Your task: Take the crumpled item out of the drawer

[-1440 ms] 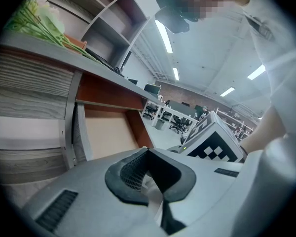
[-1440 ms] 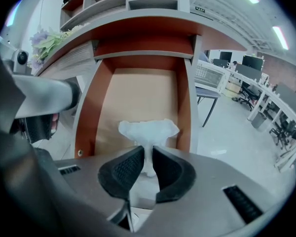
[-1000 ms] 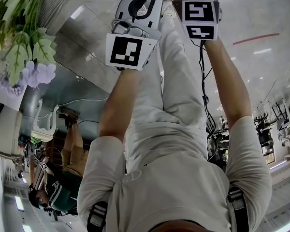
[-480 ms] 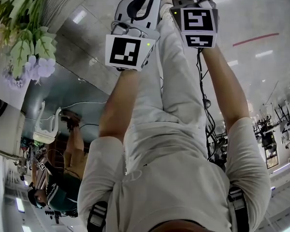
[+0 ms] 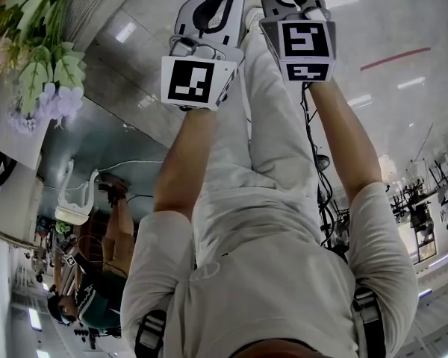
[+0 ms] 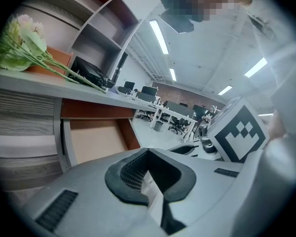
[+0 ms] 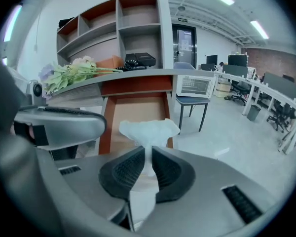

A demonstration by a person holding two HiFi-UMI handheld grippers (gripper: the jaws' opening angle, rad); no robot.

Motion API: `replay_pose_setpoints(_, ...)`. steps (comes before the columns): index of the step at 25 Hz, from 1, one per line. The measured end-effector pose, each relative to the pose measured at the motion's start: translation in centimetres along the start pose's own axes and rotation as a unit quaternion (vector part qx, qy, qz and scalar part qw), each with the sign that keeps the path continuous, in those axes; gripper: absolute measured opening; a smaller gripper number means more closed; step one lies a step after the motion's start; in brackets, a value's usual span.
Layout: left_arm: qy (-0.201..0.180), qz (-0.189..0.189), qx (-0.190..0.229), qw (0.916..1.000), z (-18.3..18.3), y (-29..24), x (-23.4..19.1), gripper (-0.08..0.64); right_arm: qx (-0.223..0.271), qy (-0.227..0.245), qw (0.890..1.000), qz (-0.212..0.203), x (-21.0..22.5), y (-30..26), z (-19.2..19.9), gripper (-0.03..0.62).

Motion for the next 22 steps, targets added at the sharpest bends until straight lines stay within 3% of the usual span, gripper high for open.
replay_pose_setpoints(14,0.006,-0.012,0.015,0.9998,-3.7,1.3,0.5,0.000,0.034,-0.015,0.999,0.010,-1.3,4.0,-3.8,0.051)
replay_pose_setpoints(22,0.000,-0.012,0.027,0.9996,-7.9,3.2,1.0,0.000,0.053,-0.018,0.998,0.022,-1.7,8.5,-7.0,0.051)
Point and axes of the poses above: the fingertips, and each gripper's own axes: y backward along the fingers, x to its right, z out of its underside, the point moved 6 cm from there along y, backward along the fingers, and after that the axes turned 14 degrees about -z, right-handed, at the moved point
